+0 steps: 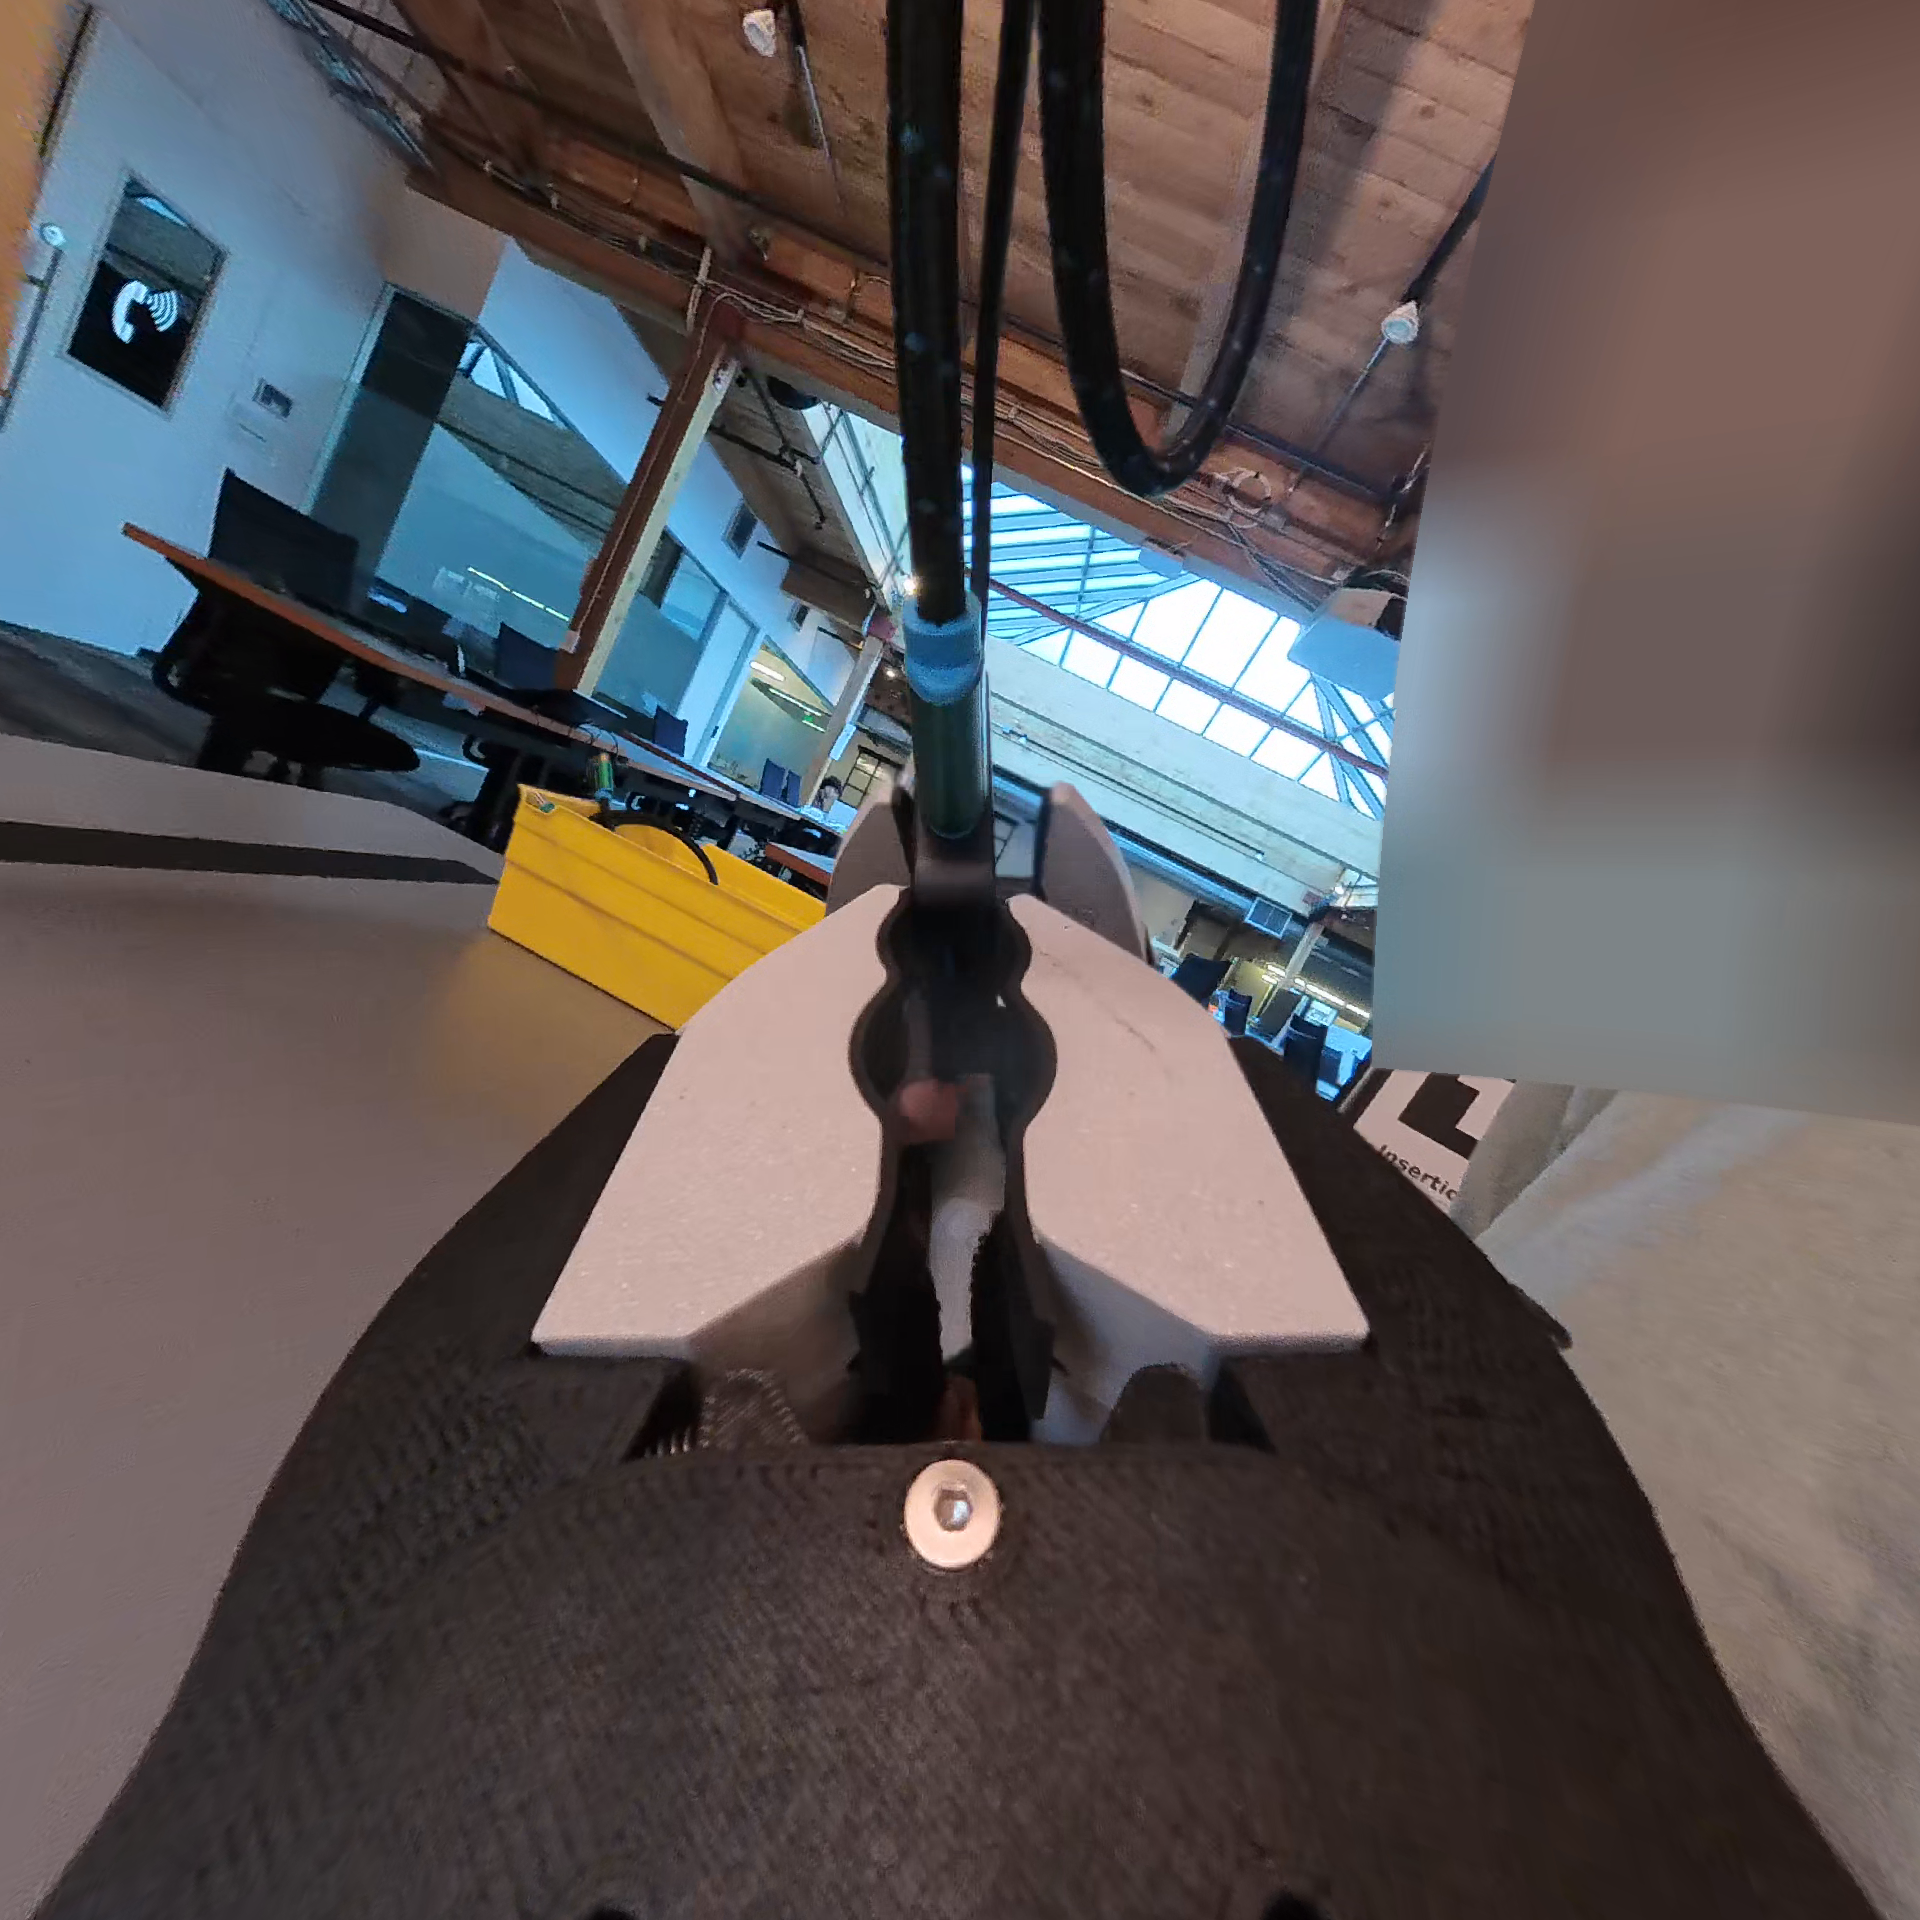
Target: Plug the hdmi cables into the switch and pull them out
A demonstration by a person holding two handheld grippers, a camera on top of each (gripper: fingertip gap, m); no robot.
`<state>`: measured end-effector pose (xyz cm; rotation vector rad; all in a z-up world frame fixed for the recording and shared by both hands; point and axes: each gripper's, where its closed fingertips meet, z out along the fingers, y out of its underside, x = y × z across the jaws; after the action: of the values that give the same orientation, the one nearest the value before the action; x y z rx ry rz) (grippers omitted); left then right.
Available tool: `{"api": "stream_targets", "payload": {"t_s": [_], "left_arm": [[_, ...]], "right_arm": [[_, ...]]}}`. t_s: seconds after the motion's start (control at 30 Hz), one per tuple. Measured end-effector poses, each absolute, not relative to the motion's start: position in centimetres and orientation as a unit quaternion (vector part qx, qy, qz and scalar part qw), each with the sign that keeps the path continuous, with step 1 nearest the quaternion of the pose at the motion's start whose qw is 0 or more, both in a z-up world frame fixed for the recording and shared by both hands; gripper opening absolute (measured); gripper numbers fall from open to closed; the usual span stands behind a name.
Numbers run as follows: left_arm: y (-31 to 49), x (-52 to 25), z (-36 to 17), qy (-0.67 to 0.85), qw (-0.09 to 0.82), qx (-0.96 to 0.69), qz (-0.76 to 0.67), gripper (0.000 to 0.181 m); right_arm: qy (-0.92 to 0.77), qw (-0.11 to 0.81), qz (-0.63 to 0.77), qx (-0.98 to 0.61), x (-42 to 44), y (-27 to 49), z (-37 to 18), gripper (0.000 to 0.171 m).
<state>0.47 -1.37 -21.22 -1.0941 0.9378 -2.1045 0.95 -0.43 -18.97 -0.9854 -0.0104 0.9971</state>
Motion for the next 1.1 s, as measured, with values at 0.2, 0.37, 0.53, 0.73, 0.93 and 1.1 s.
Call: {"api": "stream_targets", "payload": {"t_s": [0.2, 0.37, 0.53, 0.73, 0.93, 1.1], "left_arm": [[-1.2, -0.4, -21.2, 0.412, 0.267, -0.407, -0.771, 0.014], [0.6, 0.2, -23.4, 0.478, 0.339, -0.453, -0.672, 0.044], [2.6, -0.8, -25.8, 0.493, 0.396, -0.474, -0.613, 0.051], [4.0, -2.0, -24.4, 0.426, 0.421, -0.464, -0.652, 0.048], [4.7, -2.2, -24.2, 0.401, 0.418, -0.472, -0.665, 0.048], [4.7, -2.1, -24.4, 0.405, 0.419, -0.475, -0.66, 0.047]], "right_arm": [[-0.063, 0.741, 0.435, -0.507, 0.7, -0.8, -19.7, 0.014], [-0.028, 0.806, 0.388, -0.446, 4.3, -2.5, -16.9, 0.015], [0.003, 0.883, 0.192, -0.429, 12.5, -6.9, -12.7, 0.016], [0.078, 0.91, -0.094, -0.395, 22.8, -15.2, -7.6, 0.014], [0.185, 0.808, -0.361, -0.426, 33.2, -21.1, -10.0, 0.014], [0.19, 0.693, -0.485, -0.498, 39.4, -21.2, -14.5, 0.014]]}}
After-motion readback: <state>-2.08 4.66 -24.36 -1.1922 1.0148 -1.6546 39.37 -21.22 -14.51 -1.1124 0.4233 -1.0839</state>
